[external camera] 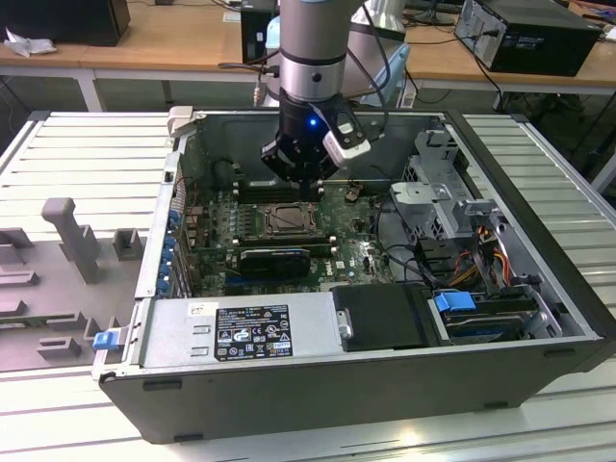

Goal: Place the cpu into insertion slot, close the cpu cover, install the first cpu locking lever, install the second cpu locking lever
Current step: 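Install the second cpu locking lever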

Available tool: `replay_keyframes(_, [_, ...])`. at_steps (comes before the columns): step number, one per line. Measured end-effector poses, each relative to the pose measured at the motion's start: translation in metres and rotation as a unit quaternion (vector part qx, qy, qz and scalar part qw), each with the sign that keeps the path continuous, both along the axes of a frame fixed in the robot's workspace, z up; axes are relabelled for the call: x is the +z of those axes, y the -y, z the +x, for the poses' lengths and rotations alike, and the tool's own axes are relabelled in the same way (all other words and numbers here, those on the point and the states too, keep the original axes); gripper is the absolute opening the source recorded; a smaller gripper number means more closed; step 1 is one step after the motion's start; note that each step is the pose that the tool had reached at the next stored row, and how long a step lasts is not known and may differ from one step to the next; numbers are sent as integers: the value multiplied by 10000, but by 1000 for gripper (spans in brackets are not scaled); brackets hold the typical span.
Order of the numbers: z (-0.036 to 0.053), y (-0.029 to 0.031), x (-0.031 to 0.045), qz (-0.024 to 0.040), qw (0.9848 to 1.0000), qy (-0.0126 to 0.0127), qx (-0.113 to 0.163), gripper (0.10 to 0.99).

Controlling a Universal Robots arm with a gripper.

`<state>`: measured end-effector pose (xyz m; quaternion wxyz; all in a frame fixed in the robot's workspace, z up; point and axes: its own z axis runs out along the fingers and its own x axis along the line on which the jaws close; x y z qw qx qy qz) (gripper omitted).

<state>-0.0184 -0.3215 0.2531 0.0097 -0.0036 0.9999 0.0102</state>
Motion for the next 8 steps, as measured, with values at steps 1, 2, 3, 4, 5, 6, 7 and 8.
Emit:
replay_keyframes(1, [0,1,5,-7,10000,0,1,106])
replay_keyframes(2, [0,3,7,-13,10000,1,1,106])
replay_keyframes(3, [-1,7,11,-21,10000,0,0,106])
replay_keyframes(4, [-1,15,12,-28,10000,0,0,106])
replay_keyframes(5, [-1,24,12,-29,10000,0,0,106])
replay_keyframes(6, [-1,50,12,-30,10000,0,0,106])
replay_keyframes(7, [-1,68,12,-30,10000,0,0,106])
replay_keyframes(8, [-1,82,12,-30,10000,0,0,106])
